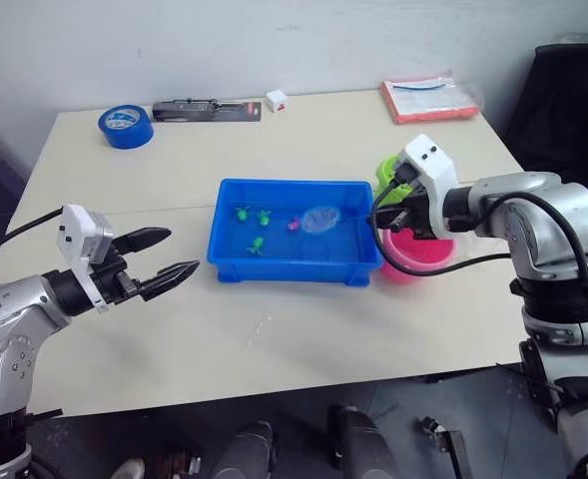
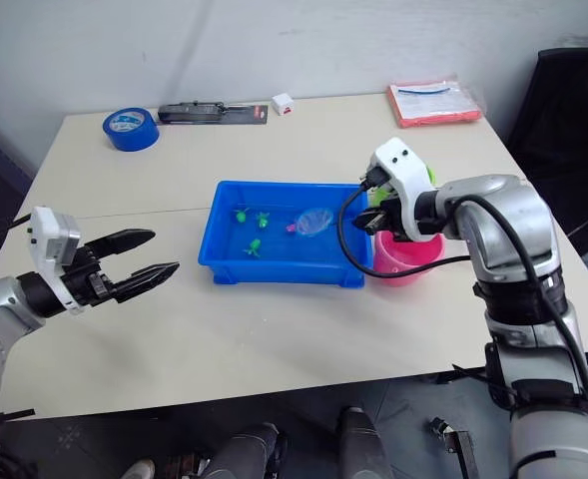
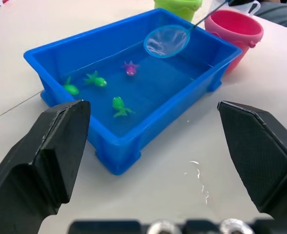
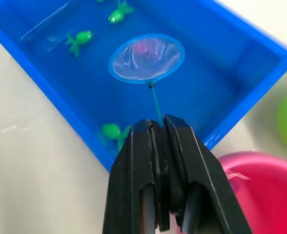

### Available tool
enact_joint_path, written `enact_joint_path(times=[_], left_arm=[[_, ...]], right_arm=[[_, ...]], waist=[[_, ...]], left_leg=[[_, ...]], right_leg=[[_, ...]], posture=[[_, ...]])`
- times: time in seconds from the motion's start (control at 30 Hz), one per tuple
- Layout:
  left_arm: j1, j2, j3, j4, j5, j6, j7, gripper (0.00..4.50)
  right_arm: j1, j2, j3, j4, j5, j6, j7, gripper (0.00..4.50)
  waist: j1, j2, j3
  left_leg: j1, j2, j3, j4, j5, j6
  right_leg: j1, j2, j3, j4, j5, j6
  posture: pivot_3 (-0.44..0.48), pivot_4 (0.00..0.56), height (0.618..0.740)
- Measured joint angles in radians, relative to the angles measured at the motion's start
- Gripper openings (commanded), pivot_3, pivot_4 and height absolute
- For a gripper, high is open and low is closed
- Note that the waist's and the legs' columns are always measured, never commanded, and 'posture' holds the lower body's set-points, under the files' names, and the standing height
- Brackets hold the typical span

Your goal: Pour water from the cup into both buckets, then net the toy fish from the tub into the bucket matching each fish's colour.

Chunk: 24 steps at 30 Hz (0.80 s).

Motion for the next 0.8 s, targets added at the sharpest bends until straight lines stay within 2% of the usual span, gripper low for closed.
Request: enact_joint_path(times=[0.27, 0.5, 0.8], left_arm=[[0.002, 0.005, 0.013, -0.052, -0.024, 0.018, 0.026, 4.5], [-0.016, 0.005, 0.001, -0.053, -0.035, 0.022, 0.024, 4.5], [-0.041, 0.005, -0.024, -0.051, -0.048, 0.008, 0.016, 4.5]], right_arm=[[-0.069, 0.007, 0.077, 0.149, 0.024, 0.046, -0.056, 0.79], [-0.095, 0.015, 0.139, 0.199, 0.033, 0.067, -0.095, 0.79], [-0.079, 0.15, 0.132, 0.311, 0.025, -0.071, -0.197, 0.79]], waist=[[-0.004, 0.0, 0.0], [-0.006, 0.0, 0.0], [-0.018, 0.0, 0.0]], left_leg=[[-0.001, 0.0, 0.003, -0.001, 0.0, 0.0], [-0.004, 0.0, 0.006, -0.001, 0.0, 0.0], [-0.004, 0.0, 0.007, -0.001, 0.0, 0.0]], right_leg=[[-0.003, 0.0, 0.0, 0.001, 0.0, 0.0], [-0.01, 0.0, 0.0, 0.002, 0.0, 0.0], [-0.01, -0.001, -0.001, 0.003, 0.0, -0.001]], posture=[[0.0, 0.15, 0.74], [0.0, 0.15, 0.74], [0.0, 0.15, 0.74]])
